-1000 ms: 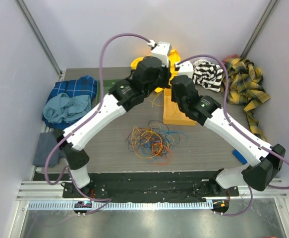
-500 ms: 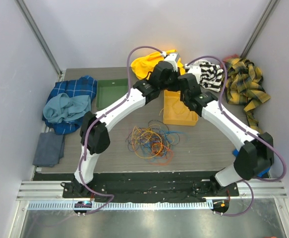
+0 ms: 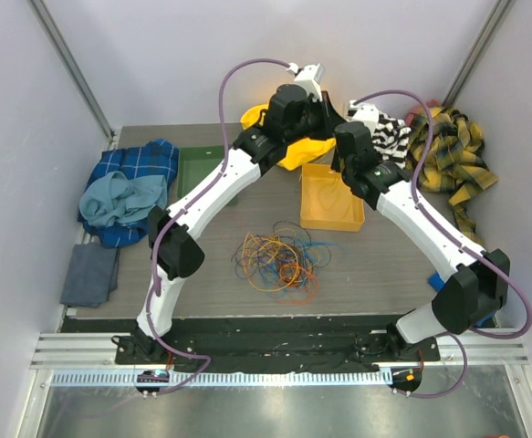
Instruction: Untangle the cables
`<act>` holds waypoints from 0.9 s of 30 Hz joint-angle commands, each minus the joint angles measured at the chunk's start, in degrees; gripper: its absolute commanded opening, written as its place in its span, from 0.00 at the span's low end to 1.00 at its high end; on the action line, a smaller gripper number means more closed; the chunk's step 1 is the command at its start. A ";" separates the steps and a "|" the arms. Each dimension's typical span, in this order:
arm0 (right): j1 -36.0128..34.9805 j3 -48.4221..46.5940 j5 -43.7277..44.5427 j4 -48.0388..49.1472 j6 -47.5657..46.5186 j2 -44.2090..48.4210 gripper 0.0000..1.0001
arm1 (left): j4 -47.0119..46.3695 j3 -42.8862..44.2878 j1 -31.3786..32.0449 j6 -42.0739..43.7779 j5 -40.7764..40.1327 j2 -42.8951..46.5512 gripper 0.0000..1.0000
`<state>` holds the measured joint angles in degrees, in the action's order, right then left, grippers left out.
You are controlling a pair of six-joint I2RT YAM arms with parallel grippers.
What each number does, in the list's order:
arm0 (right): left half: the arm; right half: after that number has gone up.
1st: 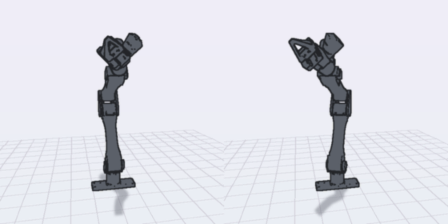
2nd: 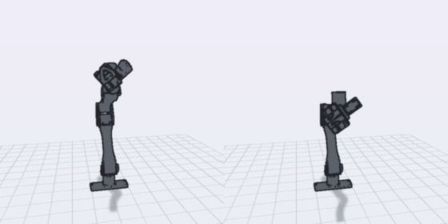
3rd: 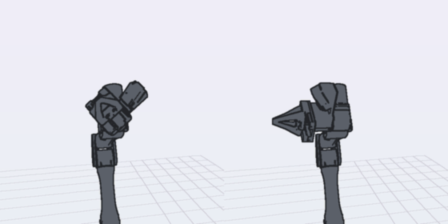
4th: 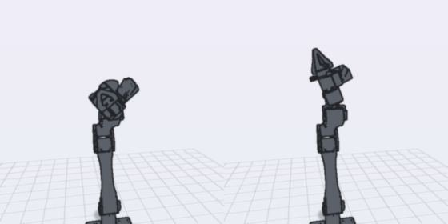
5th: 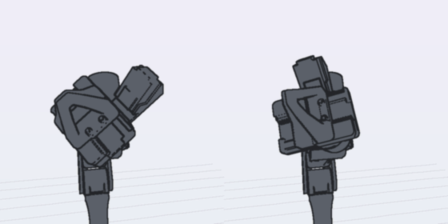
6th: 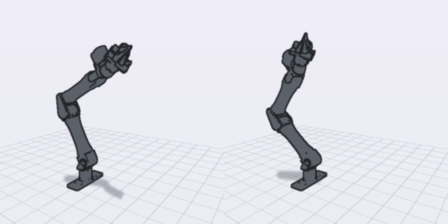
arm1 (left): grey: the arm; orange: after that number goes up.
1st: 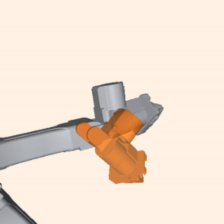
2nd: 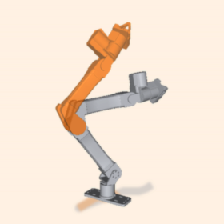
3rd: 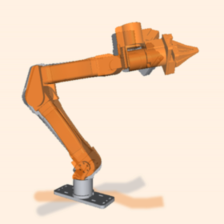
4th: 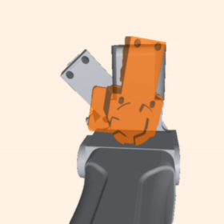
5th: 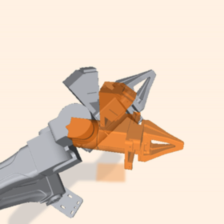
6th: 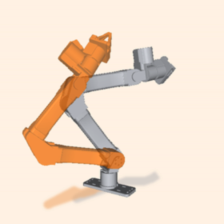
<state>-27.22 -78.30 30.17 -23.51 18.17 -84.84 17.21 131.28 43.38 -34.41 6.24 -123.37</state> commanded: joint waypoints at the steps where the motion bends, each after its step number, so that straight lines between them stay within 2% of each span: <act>1: -0.02 -1.68 1.11 0.13 -0.86 0.99 0.01 | -3.85 1.45 0.22 -2.93 3.77 0.59 0.00; 11: 0.33 5.08 1.82 2.67 0.72 -1.12 0.01 | -10.35 -10.15 0.22 -8.12 8.61 -0.73 0.00; 18: 0.33 8.95 1.20 4.70 1.69 -1.82 0.02 | -12.12 -15.79 0.31 -9.00 8.62 0.15 0.02; 19: 0.42 8.87 1.29 4.61 1.78 -2.08 0.09 | -11.51 -15.80 0.31 -8.83 8.18 -0.29 0.07; 20: 0.42 8.61 1.29 4.52 1.86 -2.26 0.18 | -10.72 -15.71 0.22 -8.57 7.39 -0.38 0.25; 21: 0.42 8.34 1.55 4.26 2.13 -2.52 0.35 | -9.14 -15.71 0.31 -8.30 5.82 -0.55 0.35; 23: 0.42 8.17 1.47 4.00 2.22 -2.61 0.48 | -7.64 -15.45 0.13 -6.72 3.79 -0.99 0.53; 25: 0.42 8.25 1.64 4.00 2.39 -2.53 0.51 | -5.53 -13.96 -0.57 -6.19 1.94 -2.21 0.58; 27: 0.42 8.25 2.34 3.91 2.31 -2.70 0.52 | -3.43 -11.77 -1.36 -6.28 2.02 -3.88 0.59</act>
<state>-25.67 -69.10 32.93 -22.44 19.92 -86.94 11.99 115.13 41.54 -41.36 8.93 -125.08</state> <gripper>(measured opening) 0.507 0.582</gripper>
